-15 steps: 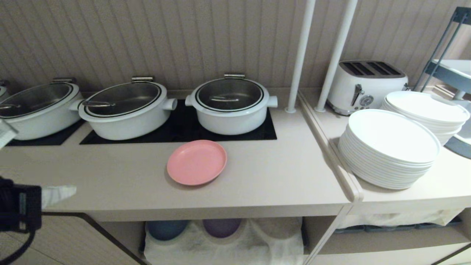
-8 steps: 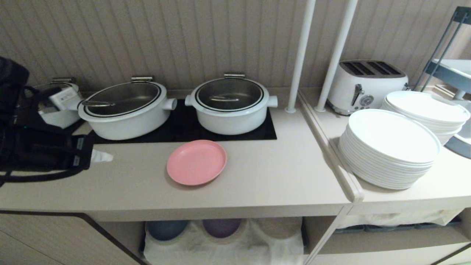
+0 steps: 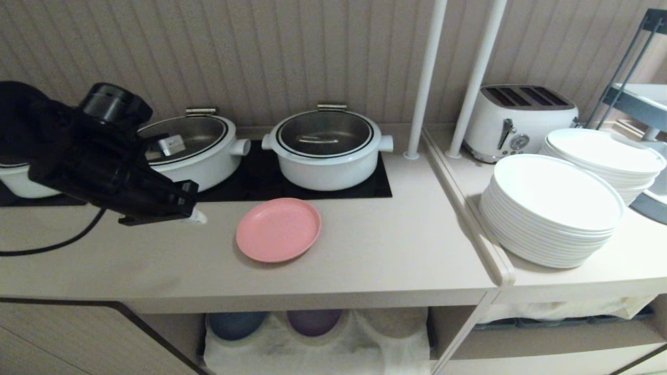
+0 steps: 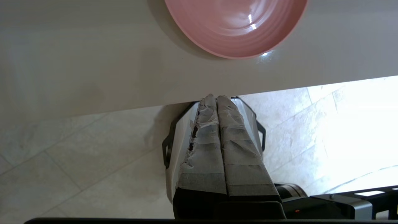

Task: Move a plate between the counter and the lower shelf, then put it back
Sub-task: Pick up the plate

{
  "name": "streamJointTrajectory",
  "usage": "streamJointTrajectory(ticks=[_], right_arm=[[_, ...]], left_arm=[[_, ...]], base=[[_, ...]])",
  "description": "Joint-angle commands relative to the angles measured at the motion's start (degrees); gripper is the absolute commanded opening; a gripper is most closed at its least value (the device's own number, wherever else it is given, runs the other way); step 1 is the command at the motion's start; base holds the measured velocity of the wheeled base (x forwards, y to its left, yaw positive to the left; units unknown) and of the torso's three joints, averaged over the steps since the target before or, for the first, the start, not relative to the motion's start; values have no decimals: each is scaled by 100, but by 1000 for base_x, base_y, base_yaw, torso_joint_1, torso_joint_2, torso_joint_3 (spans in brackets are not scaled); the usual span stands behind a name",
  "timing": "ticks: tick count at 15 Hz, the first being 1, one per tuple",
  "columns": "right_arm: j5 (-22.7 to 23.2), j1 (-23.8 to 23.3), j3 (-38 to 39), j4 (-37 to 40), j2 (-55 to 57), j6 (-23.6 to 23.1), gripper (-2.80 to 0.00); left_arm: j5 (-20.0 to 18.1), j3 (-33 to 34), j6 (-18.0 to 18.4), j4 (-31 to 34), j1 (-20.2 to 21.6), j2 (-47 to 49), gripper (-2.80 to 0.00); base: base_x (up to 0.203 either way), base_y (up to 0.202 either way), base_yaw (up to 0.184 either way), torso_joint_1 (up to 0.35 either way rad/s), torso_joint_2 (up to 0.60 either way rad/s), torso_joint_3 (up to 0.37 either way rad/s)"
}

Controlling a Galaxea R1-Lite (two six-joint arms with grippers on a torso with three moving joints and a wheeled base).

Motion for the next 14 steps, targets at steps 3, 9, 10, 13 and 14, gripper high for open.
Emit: streamJointTrajectory(ticks=[3,9,10,13,14], right_arm=[[-1,1,0,-2,3,4,-280],[-1,1,0,-9,0,4,-280],[-1,1,0,0,0,4,-280],[-1,1,0,-3,3,4,-280],[-1,1,0,-1,0,4,-280]], left_arm=[[130,-446,5,108,-35,813,-280],[222,-753,12,109,-96,1243,-280],[222,-762,20,109,-105,1279,-276],[222,-815,21,104,-126,1390,0],[230,-840,21,107,-131,1428,0]], base=[[0,0,0,0,0,0],[0,0,0,0,0,0],[0,0,0,0,0,0],[0,0,0,0,0,0],[0,0,0,0,0,0]])
